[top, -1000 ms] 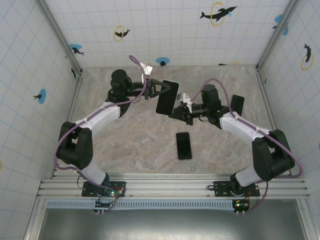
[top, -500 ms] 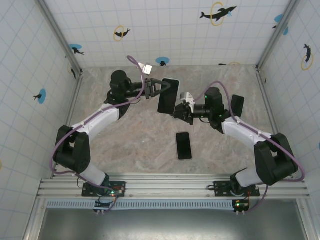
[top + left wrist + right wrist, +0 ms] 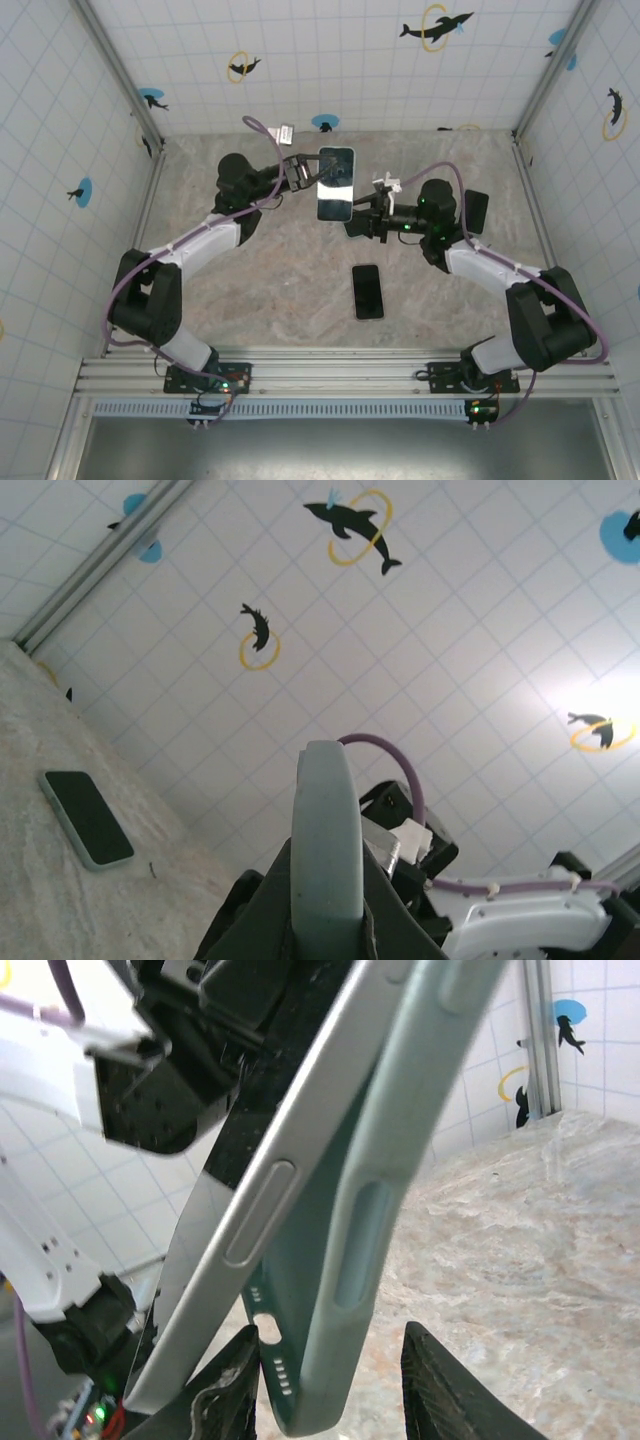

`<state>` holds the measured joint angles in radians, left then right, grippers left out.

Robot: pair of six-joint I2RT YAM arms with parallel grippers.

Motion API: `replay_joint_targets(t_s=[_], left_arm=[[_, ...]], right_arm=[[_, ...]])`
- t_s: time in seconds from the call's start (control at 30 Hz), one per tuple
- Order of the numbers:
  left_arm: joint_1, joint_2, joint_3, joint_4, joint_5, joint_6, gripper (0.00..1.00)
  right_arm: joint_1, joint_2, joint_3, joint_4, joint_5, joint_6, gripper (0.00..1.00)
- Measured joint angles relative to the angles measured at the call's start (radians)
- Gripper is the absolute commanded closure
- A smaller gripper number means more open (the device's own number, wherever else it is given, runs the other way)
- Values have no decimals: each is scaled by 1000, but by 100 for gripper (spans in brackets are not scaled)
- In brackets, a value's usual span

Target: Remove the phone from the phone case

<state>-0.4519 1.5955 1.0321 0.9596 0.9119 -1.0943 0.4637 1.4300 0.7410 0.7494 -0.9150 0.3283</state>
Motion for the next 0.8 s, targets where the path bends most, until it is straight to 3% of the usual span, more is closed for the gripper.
replay_joint_targets(t_s=[0.47,0.8], left_arm=[[-7,-2,-123,68,-262,-201,100],[-8,-2,-158,64,-346,-273,100]], right_arm=[[71,29,-131,328,366,758,64],[169,32,-179,388,601,976,72]])
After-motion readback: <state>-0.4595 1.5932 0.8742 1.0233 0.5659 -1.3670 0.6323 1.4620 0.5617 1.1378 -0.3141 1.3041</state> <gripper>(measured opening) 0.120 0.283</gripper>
